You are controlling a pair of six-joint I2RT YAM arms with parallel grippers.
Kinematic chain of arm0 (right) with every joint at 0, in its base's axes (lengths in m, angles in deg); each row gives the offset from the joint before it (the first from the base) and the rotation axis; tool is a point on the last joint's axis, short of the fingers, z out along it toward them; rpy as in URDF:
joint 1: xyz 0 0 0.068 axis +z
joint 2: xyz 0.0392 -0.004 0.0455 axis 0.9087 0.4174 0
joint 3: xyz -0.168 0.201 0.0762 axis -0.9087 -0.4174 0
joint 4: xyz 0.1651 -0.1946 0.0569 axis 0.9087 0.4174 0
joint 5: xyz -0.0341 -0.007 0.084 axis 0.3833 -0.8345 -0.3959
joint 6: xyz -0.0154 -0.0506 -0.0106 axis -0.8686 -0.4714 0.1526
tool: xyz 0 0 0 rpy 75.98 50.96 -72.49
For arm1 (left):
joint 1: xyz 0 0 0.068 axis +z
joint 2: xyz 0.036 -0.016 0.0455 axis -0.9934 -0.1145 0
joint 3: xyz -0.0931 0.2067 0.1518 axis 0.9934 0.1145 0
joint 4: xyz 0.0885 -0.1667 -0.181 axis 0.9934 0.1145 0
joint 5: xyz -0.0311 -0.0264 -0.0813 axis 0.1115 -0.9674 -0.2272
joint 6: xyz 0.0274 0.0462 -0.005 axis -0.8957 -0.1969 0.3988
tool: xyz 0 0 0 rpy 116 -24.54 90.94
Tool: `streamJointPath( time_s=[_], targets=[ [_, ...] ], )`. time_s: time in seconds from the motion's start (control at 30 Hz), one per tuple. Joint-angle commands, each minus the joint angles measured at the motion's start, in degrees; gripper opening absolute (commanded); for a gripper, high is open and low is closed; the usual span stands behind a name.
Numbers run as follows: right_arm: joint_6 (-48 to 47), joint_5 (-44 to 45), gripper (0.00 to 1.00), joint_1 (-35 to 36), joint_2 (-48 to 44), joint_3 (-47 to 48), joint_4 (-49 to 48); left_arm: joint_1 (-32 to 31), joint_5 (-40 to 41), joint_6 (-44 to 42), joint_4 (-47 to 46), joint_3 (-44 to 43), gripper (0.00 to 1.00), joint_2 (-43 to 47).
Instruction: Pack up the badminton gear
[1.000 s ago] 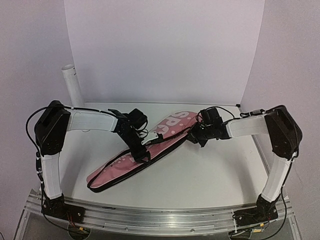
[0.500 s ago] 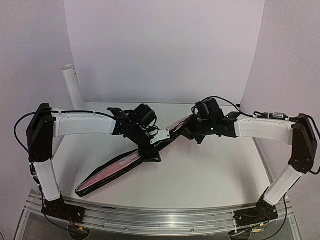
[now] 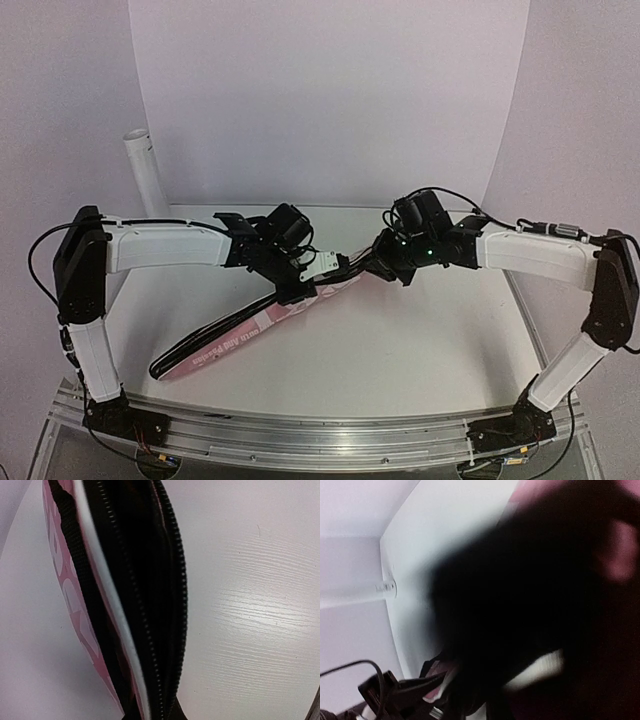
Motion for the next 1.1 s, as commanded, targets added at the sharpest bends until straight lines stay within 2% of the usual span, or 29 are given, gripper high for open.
streamJointPath(
  time_s=[0.0, 0.07, 0.13, 0.2, 0.27, 0.33, 0.4, 0.57, 0.73, 0.8, 1.07],
  targets=[
    [-18.3, -10.6, 0.22, -1.2, -3.6, 8.8, 4.8, 1.0, -2.4, 2.7, 2.9, -4.7, 0.00, -0.6],
    [-23.4, -18.6, 0.33, -3.8, -4.5, 10.3, 8.5, 2.2, -4.2, 4.3, 4.5, -6.1, 0.00, -1.2],
    [-26.0, -26.9, 0.40, -7.6, -6.0, 11.3, 13.1, 3.4, -6.2, 5.8, 6.5, -7.7, 0.00, -1.9],
    [-29.4, -32.0, 0.48, -10.8, -7.6, 12.0, 19.0, 4.2, -8.6, 6.3, 8.0, -8.7, 0.00, -2.1],
    [-33.9, -33.3, 0.53, -12.9, -9.1, 13.6, 25.5, 4.5, -10.4, 5.8, 8.1, -8.6, 0.00, -1.6],
    [-37.7, -33.1, 0.54, -14.5, -9.7, 15.1, 30.7, 4.5, -12.4, 5.5, 7.7, -8.3, 0.00, -0.9],
    [-40.1, -33.7, 0.54, -17.0, -10.4, 15.2, 31.7, 4.5, -14.1, 5.3, 8.3, -8.6, 0.00, -0.5],
    [-42.7, -35.2, 0.46, -22.5, -10.5, 13.3, 31.4, 4.5, -14.4, 5.3, 8.6, -8.8, 0.00, -0.3],
    [-46.0, -39.1, 0.50, -22.5, -10.9, 7.2, 27.5, 4.5, -14.5, 5.9, 8.0, -8.6, 0.00, -0.6],
    [-44.7, -40.2, 0.50, -22.5, -11.6, 3.6, 19.9, 4.5, -14.8, 5.8, 8.0, -8.6, 0.00, -0.8],
    [-38.4, -39.3, 0.40, -23.4, -7.7, -4.3, 1.0, 4.5, -14.8, 5.5, 7.9, -8.2, 0.00, -0.6]
  ],
)
